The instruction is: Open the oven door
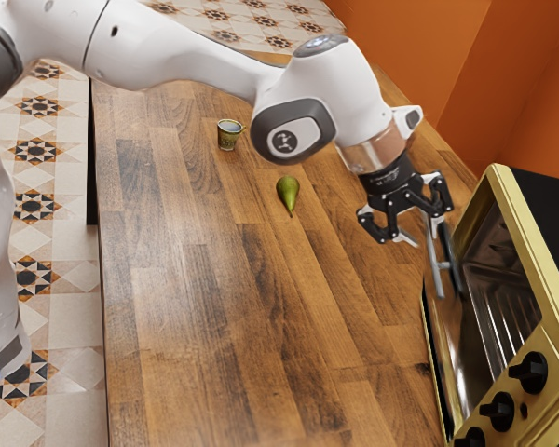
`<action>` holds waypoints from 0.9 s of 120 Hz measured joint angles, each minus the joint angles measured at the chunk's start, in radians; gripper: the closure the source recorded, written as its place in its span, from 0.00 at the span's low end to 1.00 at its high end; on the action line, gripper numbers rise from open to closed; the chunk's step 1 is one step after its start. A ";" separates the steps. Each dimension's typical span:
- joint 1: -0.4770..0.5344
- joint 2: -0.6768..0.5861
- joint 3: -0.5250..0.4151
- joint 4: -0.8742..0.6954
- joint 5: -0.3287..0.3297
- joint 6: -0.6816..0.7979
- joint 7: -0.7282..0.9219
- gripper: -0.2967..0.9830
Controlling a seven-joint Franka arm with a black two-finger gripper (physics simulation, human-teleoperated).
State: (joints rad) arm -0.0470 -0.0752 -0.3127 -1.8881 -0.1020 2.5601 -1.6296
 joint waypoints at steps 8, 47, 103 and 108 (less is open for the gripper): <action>0.001 -0.006 0.000 -0.007 -0.003 0.000 0.000 0.70; 0.002 -0.043 0.001 -0.065 -0.014 -0.003 0.002 0.71; 0.018 -0.109 0.000 -0.149 -0.042 -0.003 0.005 0.71; 0.019 -0.114 0.001 -0.157 -0.045 -0.003 0.005 0.71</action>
State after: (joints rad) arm -0.0279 -0.1893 -0.3121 -2.0447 -0.1471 2.5569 -1.6243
